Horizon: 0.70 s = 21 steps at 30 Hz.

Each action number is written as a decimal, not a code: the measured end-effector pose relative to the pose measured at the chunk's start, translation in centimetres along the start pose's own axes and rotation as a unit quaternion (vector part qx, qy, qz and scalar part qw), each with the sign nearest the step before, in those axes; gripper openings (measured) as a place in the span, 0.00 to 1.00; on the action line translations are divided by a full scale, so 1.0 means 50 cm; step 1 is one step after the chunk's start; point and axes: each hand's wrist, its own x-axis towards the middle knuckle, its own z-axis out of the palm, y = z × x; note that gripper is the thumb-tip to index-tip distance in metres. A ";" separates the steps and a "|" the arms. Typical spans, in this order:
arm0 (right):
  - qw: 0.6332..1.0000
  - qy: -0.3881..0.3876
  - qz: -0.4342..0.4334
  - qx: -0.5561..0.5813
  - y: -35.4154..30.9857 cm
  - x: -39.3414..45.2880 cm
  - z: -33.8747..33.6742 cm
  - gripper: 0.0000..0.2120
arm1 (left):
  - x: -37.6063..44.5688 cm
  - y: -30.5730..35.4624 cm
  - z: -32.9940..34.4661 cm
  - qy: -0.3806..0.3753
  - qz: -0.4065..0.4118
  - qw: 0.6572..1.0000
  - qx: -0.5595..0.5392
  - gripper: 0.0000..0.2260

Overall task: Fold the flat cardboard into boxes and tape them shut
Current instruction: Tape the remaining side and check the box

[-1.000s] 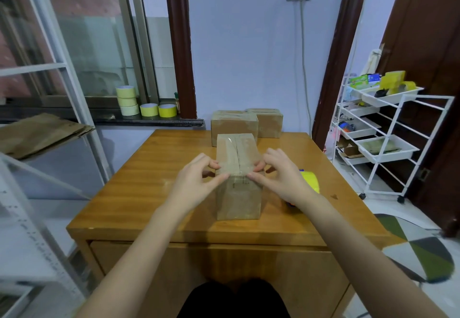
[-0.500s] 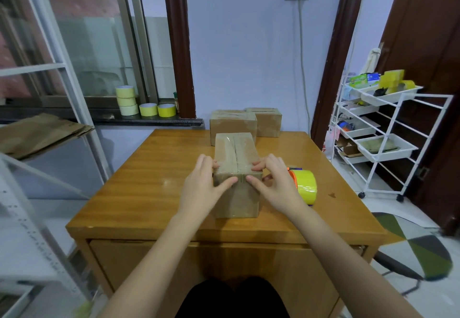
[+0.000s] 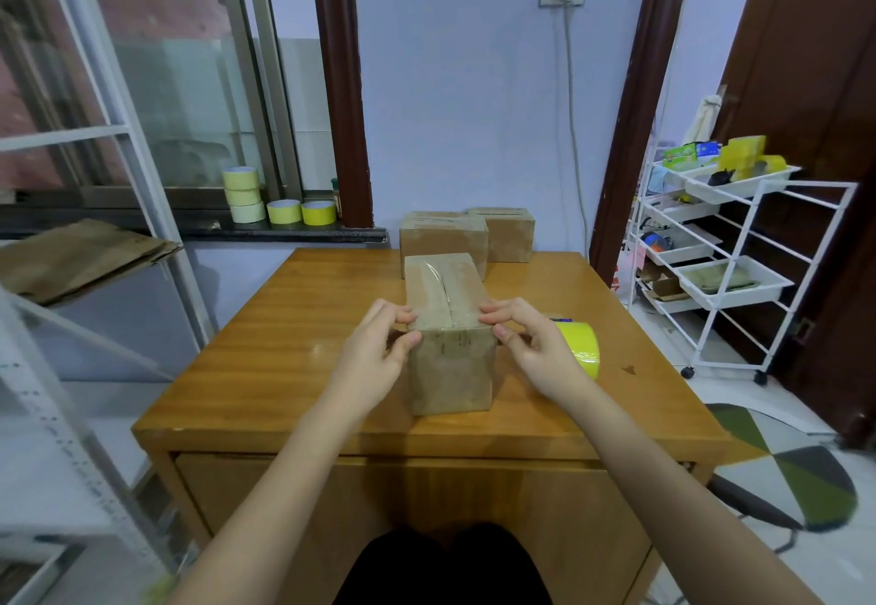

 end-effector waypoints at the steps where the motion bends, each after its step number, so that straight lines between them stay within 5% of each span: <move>1: 1.000 -0.002 0.004 0.000 -0.003 0.001 -0.001 0.16 | -0.002 0.001 -0.001 0.002 0.003 1.000 0.000 0.07; 5: 1.000 0.006 0.023 -0.011 -0.016 0.003 0.004 0.11 | -0.019 0.005 0.002 0.027 0.009 1.000 0.000 0.06; 9: 1.000 0.004 0.016 -0.013 -0.015 -0.002 0.015 0.13 | -0.035 -0.003 0.009 0.036 0.040 0.998 0.036 0.16; 21: 0.991 0.022 0.093 -0.093 -0.033 0.009 0.013 0.15 | -0.034 0.035 0.045 0.118 0.044 0.985 0.115 0.13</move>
